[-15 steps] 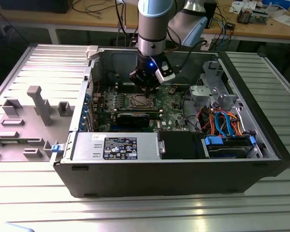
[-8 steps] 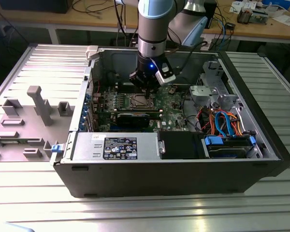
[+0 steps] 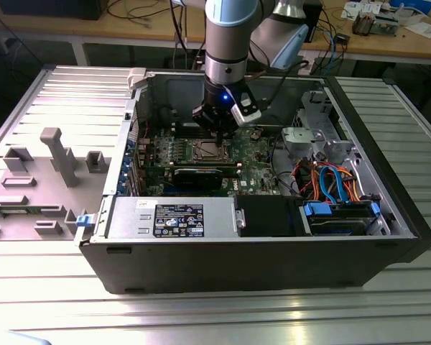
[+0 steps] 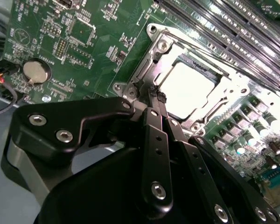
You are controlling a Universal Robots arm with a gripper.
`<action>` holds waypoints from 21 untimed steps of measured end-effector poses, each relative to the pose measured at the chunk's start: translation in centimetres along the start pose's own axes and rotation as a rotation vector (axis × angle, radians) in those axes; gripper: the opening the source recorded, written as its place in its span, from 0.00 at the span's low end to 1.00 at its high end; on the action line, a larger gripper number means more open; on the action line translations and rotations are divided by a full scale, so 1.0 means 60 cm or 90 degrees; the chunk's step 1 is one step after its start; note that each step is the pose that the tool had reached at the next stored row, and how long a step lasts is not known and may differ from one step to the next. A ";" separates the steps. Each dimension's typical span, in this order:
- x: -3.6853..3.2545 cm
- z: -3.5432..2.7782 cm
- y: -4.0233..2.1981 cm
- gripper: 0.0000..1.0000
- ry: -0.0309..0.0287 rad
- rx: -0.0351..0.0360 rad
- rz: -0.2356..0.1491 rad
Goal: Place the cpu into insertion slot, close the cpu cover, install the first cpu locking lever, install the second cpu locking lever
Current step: 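Install the second cpu locking lever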
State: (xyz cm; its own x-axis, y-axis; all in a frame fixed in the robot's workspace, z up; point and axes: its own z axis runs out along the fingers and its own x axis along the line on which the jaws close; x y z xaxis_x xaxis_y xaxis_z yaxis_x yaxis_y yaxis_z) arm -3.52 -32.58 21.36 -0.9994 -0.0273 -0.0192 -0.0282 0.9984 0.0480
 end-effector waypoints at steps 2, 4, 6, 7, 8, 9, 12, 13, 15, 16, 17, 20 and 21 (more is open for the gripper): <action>0.000 -0.009 0.000 0.11 0.0000 -0.0002 0.000; 0.000 -0.012 0.000 0.11 0.0000 -0.0003 0.000; 0.000 -0.013 -0.003 0.11 0.0000 -0.0004 0.000; 0.000 -0.013 -0.005 0.11 0.0000 -0.0003 0.000; 0.000 -0.013 -0.008 0.11 0.0001 -0.0003 0.000; 0.000 -0.013 -0.012 0.11 0.0001 -0.0003 0.000; 0.000 -0.013 -0.020 0.11 0.0000 -0.0003 0.000; 0.000 -0.013 -0.023 0.11 0.0000 -0.0003 0.000; 0.001 -0.013 -0.025 0.11 0.0000 -0.0004 0.000; 0.001 -0.013 -0.025 0.11 0.0000 -0.0003 0.000; 0.000 -0.013 -0.025 0.11 0.0000 -0.0003 0.000; 0.000 -0.014 -0.026 0.11 0.0000 -0.0003 0.000; 0.000 -0.014 -0.026 0.11 0.0000 -0.0003 0.000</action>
State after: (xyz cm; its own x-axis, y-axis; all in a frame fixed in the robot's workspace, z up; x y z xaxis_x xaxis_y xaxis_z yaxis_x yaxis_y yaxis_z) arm -3.52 -34.16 22.09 -0.9994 -0.0272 -0.0192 -0.0281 0.9984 0.0485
